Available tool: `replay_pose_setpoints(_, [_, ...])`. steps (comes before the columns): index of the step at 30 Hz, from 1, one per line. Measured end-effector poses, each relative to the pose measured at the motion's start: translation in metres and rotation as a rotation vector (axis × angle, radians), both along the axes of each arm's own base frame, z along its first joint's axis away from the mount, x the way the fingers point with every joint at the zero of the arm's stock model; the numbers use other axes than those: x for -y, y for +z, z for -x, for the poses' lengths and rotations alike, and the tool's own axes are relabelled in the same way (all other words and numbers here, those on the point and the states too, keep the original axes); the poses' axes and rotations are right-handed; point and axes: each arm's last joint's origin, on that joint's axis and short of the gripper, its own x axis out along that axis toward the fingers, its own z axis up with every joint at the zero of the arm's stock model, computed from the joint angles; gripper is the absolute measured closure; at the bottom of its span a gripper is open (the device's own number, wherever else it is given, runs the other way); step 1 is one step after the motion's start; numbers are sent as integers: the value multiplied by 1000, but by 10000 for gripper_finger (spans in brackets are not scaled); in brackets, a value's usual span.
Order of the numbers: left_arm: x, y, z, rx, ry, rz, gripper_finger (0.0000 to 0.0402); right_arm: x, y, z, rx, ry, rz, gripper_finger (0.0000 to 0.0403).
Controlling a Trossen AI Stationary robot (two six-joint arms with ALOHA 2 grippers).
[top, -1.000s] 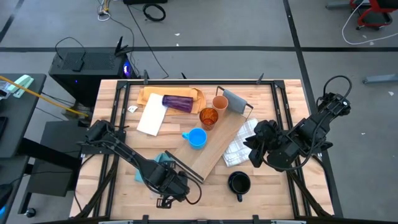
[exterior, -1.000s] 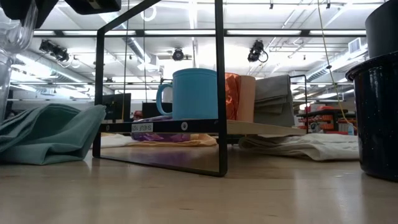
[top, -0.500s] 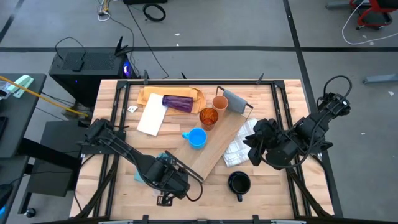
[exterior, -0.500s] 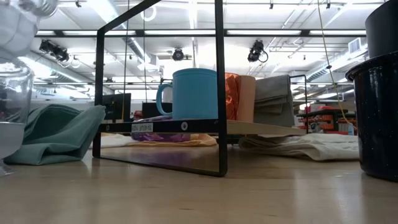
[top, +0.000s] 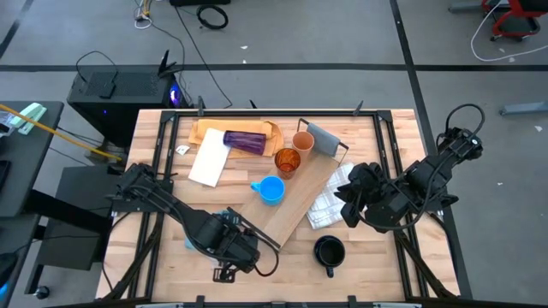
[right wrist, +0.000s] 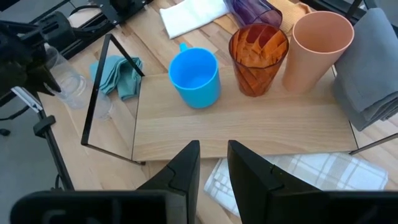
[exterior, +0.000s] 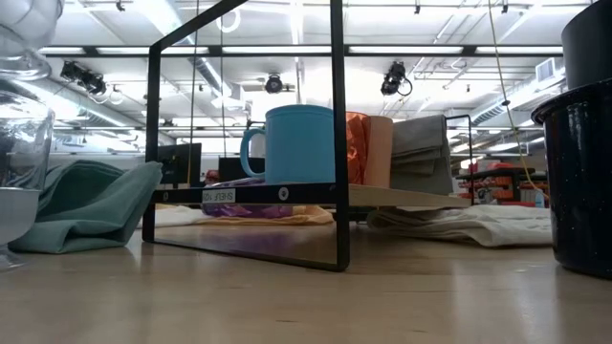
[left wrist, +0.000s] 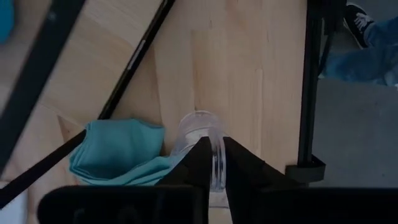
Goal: Stack small to large cups/mugs on shelf
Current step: Put the transparent mug on the shelf
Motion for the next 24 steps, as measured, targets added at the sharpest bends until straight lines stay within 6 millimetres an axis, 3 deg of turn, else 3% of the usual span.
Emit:
replay_pose_setpoints(9, [-5, 28, 2, 51, -9, -9, 376, 0, 0, 0, -6, 2, 7, 314])
replay_pose_setpoints(24, [-43, 76, -2, 147, 7, -82, 367, 0, 0, 0, -5, 0, 4, 314])
